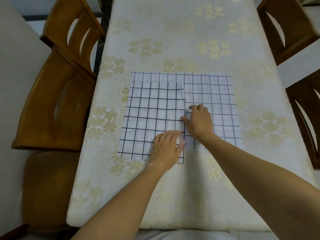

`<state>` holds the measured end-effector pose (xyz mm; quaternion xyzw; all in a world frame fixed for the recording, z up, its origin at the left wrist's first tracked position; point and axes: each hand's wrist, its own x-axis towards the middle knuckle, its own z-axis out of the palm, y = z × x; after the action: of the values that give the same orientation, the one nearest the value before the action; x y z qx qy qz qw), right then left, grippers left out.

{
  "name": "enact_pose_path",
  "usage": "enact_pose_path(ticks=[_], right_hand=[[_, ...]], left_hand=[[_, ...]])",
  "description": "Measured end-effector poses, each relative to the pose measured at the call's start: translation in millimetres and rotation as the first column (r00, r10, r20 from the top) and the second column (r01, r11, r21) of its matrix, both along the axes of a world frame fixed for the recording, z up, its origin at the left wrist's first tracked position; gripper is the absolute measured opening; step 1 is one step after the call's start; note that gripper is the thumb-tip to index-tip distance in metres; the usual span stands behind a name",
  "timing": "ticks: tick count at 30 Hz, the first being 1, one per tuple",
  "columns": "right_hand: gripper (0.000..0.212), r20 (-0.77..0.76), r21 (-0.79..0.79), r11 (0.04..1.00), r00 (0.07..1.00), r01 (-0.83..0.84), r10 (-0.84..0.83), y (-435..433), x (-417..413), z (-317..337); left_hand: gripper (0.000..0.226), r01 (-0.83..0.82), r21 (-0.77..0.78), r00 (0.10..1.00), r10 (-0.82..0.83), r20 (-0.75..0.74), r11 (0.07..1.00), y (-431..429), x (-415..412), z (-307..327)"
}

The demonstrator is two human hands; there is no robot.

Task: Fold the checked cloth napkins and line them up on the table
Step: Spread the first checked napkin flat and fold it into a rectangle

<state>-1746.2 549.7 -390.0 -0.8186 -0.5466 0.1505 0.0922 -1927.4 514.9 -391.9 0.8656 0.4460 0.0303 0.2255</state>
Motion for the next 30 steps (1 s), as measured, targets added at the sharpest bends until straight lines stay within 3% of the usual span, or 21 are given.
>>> enact_pose_path(ticks=[2, 5, 9, 14, 17, 19, 21, 24, 27, 30], right_hand=[[0.044, -0.147, -0.067, 0.99, 0.981, 0.121, -0.13, -8, -12, 3], [0.034, -0.203, -0.196, 0.975, 0.969, 0.103, -0.143, -14, -27, 1], [0.032, -0.379, -0.153, 0.986, 0.917, 0.073, -0.127, -13, -27, 2], [0.028, -0.496, -0.16, 0.976, 0.867, -0.148, 0.05, -14, -4, 24], [0.037, -0.578, -0.248, 0.941, 0.815, -0.23, 0.047, -13, 21, 36], [0.033, -0.617, -0.33, 0.901, 0.787, -0.282, 0.02, -11, 39, 45], [0.023, -0.603, -0.474, 0.805, 0.798, -0.357, -0.002, -4, 53, 55], [0.023, -0.514, -0.582, 0.697, 0.854, -0.419, 0.083, 14, 73, 57], [0.023, -0.338, -0.451, 0.82, 0.918, -0.353, 0.209, 29, 88, 53], [0.024, -0.309, -0.381, 0.87, 0.93, -0.313, 0.199, 35, 98, 51]], left_hand=[[0.041, -0.057, 0.018, 0.998, 0.057, 0.03, 0.998, 20, 9, 8], [0.066, 0.027, -0.046, 0.998, -0.03, -0.062, 0.999, 56, 22, 26], [0.085, 0.272, -0.045, 0.932, -0.275, -0.238, 0.961, 89, 40, 44], [0.033, 0.575, 0.158, 0.761, -0.453, -0.465, 0.803, 116, 60, 56], [0.028, 0.684, 0.145, 0.644, -0.499, -0.58, 0.714, 135, 66, 59], [0.03, 0.678, 0.077, 0.612, -0.504, -0.61, 0.731, 141, 71, 69], [0.029, 0.583, -0.065, 0.645, -0.51, -0.568, 0.81, 144, 74, 81], [0.024, 0.355, -0.296, 0.796, -0.453, -0.401, 0.887, 150, 70, 81], [0.017, 0.235, -0.321, 0.895, -0.333, -0.297, 0.918, 159, 55, 72], [0.013, 0.111, -0.304, 0.949, -0.192, -0.25, 0.946, 170, 35, 63]])
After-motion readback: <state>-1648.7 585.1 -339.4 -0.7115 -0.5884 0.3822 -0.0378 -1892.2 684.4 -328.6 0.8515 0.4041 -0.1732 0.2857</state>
